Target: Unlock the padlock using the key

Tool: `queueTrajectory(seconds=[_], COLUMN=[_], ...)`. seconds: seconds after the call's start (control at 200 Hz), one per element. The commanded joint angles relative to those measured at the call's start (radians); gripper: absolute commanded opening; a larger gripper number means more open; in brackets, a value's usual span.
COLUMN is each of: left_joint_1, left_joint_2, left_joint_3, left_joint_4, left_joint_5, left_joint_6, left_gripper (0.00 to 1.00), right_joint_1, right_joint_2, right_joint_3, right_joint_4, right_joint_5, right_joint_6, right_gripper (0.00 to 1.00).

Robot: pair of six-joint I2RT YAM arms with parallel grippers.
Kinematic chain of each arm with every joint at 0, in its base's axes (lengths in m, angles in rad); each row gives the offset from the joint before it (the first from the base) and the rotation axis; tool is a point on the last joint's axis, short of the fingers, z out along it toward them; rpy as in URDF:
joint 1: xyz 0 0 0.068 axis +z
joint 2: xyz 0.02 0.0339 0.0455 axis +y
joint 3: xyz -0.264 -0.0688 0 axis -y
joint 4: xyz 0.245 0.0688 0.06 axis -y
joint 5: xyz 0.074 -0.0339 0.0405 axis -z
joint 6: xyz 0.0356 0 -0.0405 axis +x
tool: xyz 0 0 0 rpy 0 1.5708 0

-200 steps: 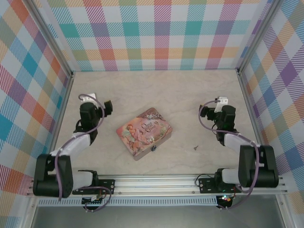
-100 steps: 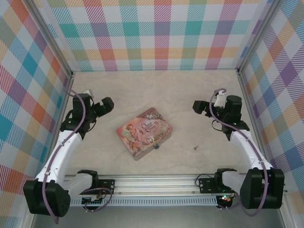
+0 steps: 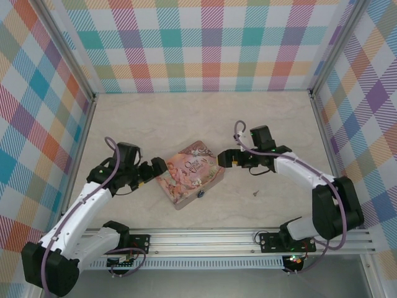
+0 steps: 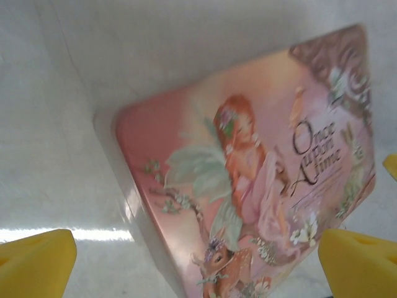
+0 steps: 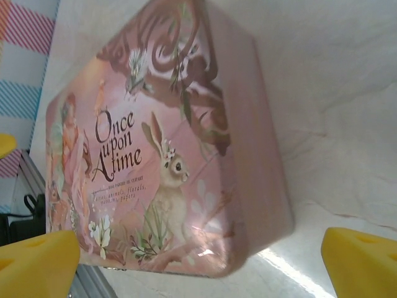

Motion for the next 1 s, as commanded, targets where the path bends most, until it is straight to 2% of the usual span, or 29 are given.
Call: queueTrajectory(seconds=[0.0, 0.22, 0.5, 0.775, 0.995], left_joint_1=[-0.035, -0.056, -0.06, -0.037, 0.038], left_joint_2=[0.025, 0.11, 0.262, 0.52, 0.67], left_joint_3=[-0.034, -0.103, -0.022, 0.226, 0.382], left_joint_4=[0.05, 0.301, 0.481, 0.499, 0.47], left_joint_5=[0.066, 0.146, 0.158, 0.129, 0.056], left_joint_6=[-0.087, -0.182, -0.189, -0.06, 0.019], left_gripper=[1.0, 1.0, 1.0, 1.0, 1.0], right_joint_1=[0.042, 0.069, 0.071, 0.068, 0.041], right_joint_2=[0.046, 0.112, 0.142, 0.222, 0.283], right_joint_3=[0.064, 0.093, 0.136, 0.236, 0.314], right_joint_4=[-0.01, -0.009, -0.034, -0.016, -0.021], right_joint_5=[-0.01, -0.026, -0.04, -0.015, 0.106], right_joint_6=[0.004, 0.025, 0.032, 0.024, 0.06], right_gripper=[1.0, 1.0, 1.0, 1.0, 1.0])
